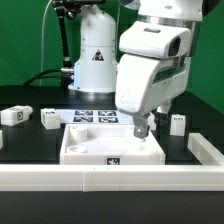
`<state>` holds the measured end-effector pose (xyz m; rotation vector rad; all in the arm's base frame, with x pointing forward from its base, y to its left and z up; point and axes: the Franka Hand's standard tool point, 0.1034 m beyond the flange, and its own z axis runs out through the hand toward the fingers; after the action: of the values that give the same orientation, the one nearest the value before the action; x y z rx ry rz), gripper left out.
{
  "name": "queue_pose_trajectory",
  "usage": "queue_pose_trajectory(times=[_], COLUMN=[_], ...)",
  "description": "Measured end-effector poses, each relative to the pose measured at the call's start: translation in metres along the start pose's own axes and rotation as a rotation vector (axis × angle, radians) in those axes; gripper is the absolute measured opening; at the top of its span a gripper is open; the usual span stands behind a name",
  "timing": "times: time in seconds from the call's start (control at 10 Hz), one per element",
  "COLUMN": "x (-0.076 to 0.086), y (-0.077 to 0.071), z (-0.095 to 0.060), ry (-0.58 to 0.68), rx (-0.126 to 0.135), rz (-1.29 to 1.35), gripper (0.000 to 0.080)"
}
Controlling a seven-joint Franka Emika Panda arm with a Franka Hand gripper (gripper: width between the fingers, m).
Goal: Assemble one leg
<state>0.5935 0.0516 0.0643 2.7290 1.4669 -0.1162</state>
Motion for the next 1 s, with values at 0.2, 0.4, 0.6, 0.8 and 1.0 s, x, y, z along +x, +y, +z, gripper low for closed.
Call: queue_pose_trajectory(times=[0.2,0.4,0.6,0.8,1.0], x=[-0.001,-0.015,-0.031,-0.041,-0.042], y=[-0.001,-0.012,-0.01,-0.008,-0.01], z=[0.0,0.004,0.006,0.009,0.011], ry=[0.003,0.006,0.011,-0.016,-0.018], rx=[-0.004,-0.002,-0.004,0.025,0.028], rz=[-0.029,-0.199,-0.402,-0.513,-0.509], gripper=[0.065,0.065,0.065,0.065,0.065])
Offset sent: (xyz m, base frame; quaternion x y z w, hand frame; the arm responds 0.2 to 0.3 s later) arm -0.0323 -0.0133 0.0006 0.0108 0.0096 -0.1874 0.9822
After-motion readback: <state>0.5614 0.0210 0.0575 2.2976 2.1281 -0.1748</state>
